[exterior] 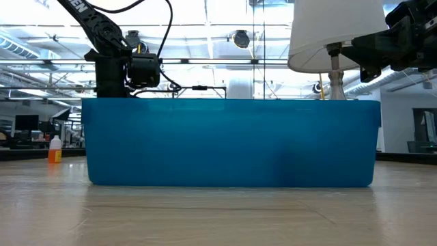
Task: Pick & Place food coloring
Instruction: Put the blue food coloring bottle into the bin
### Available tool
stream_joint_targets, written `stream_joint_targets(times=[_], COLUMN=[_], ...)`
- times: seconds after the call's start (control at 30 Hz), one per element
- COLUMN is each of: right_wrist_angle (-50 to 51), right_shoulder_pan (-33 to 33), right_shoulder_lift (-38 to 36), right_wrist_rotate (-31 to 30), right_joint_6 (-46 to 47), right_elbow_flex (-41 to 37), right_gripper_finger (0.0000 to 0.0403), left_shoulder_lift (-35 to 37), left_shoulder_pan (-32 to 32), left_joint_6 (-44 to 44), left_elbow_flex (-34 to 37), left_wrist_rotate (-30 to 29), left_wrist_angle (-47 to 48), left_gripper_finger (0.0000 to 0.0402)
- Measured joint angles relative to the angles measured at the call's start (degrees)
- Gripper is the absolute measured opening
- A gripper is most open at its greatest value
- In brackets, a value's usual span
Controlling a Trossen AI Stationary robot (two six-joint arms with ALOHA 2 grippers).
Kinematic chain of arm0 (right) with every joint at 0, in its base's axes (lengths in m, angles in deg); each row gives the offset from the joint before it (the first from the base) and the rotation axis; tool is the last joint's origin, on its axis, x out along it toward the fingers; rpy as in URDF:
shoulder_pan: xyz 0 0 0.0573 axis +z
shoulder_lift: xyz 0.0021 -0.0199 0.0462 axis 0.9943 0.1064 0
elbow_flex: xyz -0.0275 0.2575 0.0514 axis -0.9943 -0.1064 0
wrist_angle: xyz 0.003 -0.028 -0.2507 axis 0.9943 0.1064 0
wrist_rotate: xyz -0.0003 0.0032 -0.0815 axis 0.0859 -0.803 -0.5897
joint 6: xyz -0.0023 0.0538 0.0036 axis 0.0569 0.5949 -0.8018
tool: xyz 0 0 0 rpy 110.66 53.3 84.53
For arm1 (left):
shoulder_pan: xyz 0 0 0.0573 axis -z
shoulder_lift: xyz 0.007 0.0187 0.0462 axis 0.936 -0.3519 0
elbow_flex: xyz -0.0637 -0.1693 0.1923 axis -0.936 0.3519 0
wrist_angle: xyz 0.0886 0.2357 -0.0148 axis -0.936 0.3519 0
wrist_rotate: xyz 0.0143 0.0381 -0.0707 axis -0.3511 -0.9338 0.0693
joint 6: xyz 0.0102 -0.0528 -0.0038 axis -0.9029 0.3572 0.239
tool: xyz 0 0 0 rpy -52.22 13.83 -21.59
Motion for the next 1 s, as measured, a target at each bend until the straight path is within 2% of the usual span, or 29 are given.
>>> stream_joint_targets(times=[0.33, 0.7, 0.87, 1.0], right_wrist_angle=[0.0, 0.0, 0.0, 0.0], right_shoulder_pan=[0.0, 0.0, 0.0, 0.0], right_shoulder_lift=[0.0, 0.0, 0.0, 0.0], right_wrist_rotate=[0.01, 0.02, 0.02, 0.01], right_joint_6=[0.02, 0.02, 0.0, 0.02], right_elbow_flex=[0.02, 0.01, 0.0, 0.0], right_gripper_finger=[0.0114, 0.0114, 0.0114, 0.0114], left_shoulder_lift=[0.0, 0.07, 0.07, 0.85], left_shoulder_pan=[0.0, 0.0, 0.11, 2.05], left_joint_6=[-0.93, -0.82, -0.81, -0.8], left_elbow_flex=[-0.02, -0.09, -0.15, -3.27], left_wrist_rotate=[-0.02, 2.11, 2.85, 3.04], left_wrist_angle=[-1.0, -0.92, -0.68, 4.41], left_gripper_finger=[0.0151, 0.0072, 0.0072, 0.0072])
